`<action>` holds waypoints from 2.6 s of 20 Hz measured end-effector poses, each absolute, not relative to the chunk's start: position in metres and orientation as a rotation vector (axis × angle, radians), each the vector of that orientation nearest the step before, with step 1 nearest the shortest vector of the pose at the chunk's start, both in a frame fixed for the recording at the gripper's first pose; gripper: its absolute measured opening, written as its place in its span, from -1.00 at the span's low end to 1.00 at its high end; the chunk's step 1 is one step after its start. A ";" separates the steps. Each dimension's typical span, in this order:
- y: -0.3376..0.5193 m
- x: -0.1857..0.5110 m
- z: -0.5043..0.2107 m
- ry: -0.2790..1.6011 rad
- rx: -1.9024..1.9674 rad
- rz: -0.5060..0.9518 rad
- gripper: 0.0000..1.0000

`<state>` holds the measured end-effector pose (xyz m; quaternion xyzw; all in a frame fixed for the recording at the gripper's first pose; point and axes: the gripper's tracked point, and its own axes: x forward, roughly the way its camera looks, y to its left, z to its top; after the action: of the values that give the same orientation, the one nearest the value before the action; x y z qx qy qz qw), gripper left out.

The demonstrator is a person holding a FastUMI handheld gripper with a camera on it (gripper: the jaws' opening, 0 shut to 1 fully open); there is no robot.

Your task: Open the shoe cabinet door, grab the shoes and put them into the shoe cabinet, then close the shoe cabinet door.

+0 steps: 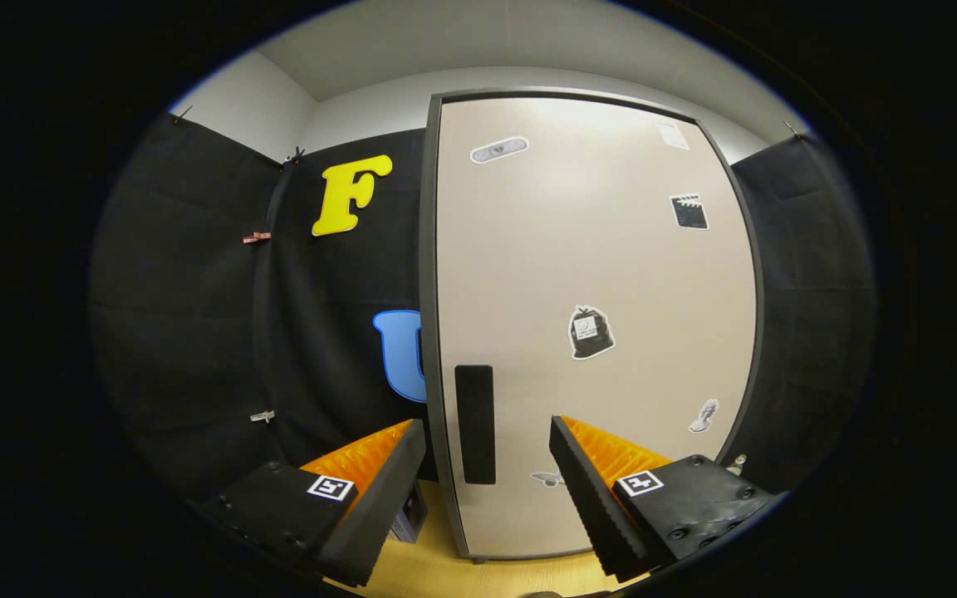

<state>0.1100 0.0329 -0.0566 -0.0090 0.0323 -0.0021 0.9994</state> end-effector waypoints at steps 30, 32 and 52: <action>0.035 0.153 -0.100 0.124 -0.028 -0.039 -0.43; 0.033 0.136 -0.100 0.124 -0.031 -0.032 -0.43; -0.082 -0.050 -0.071 0.138 0.011 0.025 -0.45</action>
<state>-0.0500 -0.0824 -0.0707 0.0053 0.0689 0.0124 0.9975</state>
